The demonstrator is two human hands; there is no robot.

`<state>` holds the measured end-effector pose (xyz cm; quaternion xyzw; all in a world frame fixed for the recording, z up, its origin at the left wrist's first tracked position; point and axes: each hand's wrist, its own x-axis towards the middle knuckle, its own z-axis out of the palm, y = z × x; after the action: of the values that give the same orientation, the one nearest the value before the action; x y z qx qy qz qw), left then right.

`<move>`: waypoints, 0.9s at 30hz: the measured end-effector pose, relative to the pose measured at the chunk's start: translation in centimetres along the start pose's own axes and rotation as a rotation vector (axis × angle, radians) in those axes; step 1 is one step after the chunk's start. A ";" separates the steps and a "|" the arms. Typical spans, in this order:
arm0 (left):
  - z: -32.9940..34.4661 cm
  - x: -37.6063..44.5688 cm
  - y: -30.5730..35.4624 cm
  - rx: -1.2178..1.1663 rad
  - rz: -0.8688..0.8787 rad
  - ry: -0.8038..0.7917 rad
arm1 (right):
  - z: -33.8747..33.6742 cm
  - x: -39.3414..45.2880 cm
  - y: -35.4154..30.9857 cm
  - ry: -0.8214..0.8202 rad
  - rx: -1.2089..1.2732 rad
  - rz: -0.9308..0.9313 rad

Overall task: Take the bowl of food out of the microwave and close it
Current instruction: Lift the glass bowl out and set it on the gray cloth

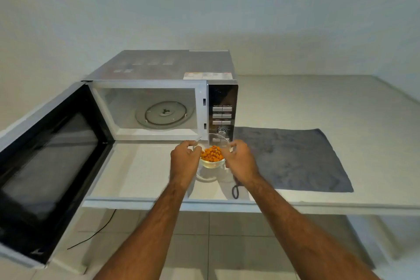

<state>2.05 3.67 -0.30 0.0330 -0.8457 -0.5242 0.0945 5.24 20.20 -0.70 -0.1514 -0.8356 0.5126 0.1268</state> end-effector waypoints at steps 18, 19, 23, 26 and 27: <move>12.1 -4.2 4.7 0.011 0.070 -0.418 | -11.7 -0.1 8.6 0.226 -0.116 0.192; 12.4 -4.3 4.8 0.030 0.070 -0.429 | -11.9 -0.1 8.9 0.232 -0.117 0.199; 13.6 -4.4 4.7 0.069 0.061 -0.458 | -12.4 -0.2 9.6 0.221 -0.133 0.213; 13.9 -4.5 4.4 0.074 0.050 -0.460 | -12.3 -0.3 10.1 0.235 -0.115 0.189; 14.0 -4.5 4.3 0.076 0.050 -0.458 | -12.2 -0.4 10.1 0.234 -0.111 0.183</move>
<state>3.90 18.57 -3.09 -0.1042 -0.8648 -0.4832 -0.0883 11.33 34.39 -4.34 -0.2923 -0.8249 0.4538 0.1677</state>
